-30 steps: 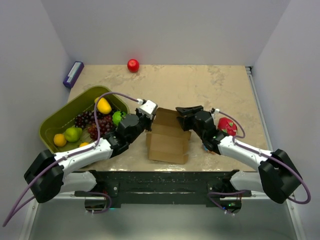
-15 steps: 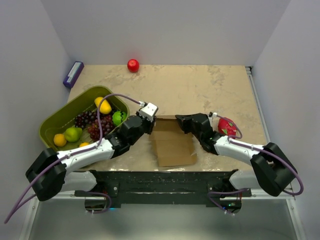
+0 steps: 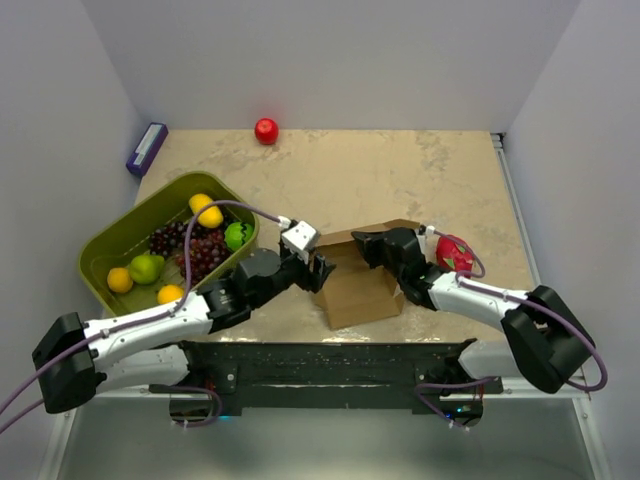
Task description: Fold the paper box
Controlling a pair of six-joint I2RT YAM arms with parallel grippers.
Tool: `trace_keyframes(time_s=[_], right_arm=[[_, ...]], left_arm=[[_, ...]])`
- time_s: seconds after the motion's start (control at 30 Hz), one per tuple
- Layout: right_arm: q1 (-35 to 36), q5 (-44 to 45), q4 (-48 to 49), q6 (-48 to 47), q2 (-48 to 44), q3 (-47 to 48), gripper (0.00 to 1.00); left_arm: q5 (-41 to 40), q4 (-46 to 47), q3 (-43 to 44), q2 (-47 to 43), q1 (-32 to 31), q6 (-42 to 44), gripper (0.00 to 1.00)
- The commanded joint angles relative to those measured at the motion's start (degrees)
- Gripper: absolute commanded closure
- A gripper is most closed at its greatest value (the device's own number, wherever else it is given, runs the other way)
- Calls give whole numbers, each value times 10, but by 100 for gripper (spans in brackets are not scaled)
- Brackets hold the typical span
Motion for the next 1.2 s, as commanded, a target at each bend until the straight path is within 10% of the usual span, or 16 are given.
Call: trace_keyframes(time_s=[0.0,1.17], right_arm=[[3,34,-3,-2,-20,-5,96],[3,46,-21,-10,-43,-17,99]], left_arm=[[64,45,-34,45,-39,-49,40],[-54,64,-94,236,-15,-168,81]])
